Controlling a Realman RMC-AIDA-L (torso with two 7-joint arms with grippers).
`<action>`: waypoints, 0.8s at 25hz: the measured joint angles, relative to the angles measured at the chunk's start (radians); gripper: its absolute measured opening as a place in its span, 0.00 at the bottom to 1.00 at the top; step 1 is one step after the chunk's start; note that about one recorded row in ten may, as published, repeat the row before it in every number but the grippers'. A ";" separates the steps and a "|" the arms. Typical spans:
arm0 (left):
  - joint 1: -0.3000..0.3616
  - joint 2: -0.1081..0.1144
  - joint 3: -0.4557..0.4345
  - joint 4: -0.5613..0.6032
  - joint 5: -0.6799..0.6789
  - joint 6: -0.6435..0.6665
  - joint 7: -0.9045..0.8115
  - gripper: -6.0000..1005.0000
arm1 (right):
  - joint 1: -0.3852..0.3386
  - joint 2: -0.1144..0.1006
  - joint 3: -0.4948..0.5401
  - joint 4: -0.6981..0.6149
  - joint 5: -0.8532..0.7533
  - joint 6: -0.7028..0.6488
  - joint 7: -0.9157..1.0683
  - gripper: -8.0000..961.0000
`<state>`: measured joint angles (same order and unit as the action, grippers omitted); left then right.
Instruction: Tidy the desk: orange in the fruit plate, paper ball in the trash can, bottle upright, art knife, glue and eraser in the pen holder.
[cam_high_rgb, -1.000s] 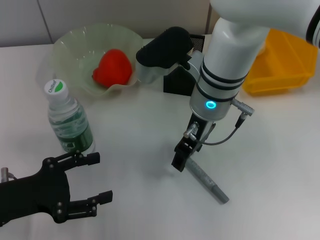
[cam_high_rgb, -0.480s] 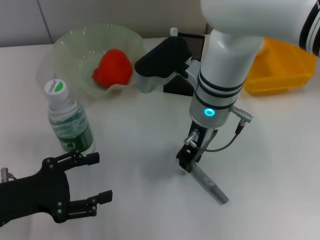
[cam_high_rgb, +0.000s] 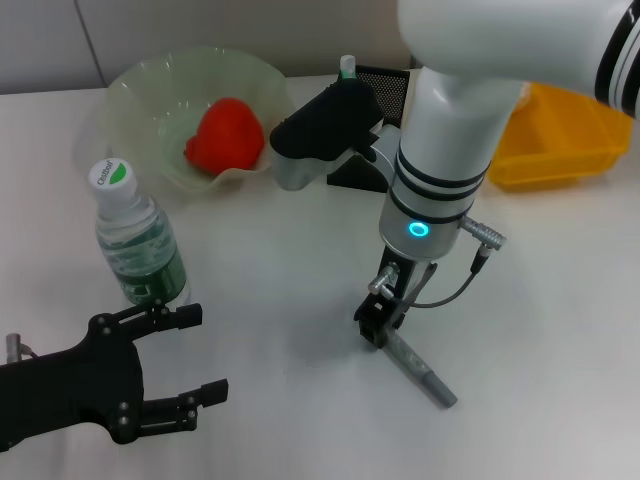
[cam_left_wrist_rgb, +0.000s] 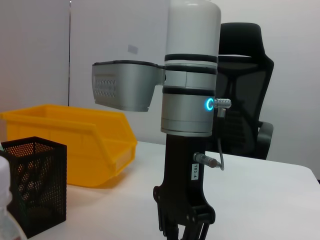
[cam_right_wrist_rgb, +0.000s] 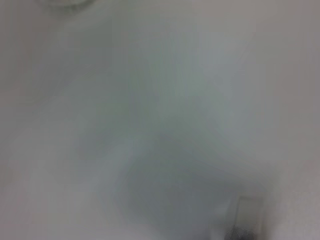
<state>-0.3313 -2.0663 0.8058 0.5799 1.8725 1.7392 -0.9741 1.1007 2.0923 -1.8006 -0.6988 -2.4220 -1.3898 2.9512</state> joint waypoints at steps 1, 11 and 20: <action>0.000 0.000 0.000 0.000 -0.001 0.000 0.000 0.84 | 0.000 0.000 0.000 0.000 0.000 0.000 0.000 0.28; -0.003 -0.002 -0.003 0.001 -0.007 -0.004 0.002 0.84 | -0.007 0.000 -0.017 -0.025 0.003 0.002 0.000 0.16; -0.003 -0.002 -0.007 -0.005 -0.008 -0.006 0.001 0.84 | -0.196 -0.012 0.265 -0.492 -0.208 -0.150 -0.039 0.15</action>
<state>-0.3345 -2.0678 0.7985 0.5753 1.8646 1.7333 -0.9733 0.9047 2.0804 -1.5360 -1.1906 -2.6303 -1.5395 2.9124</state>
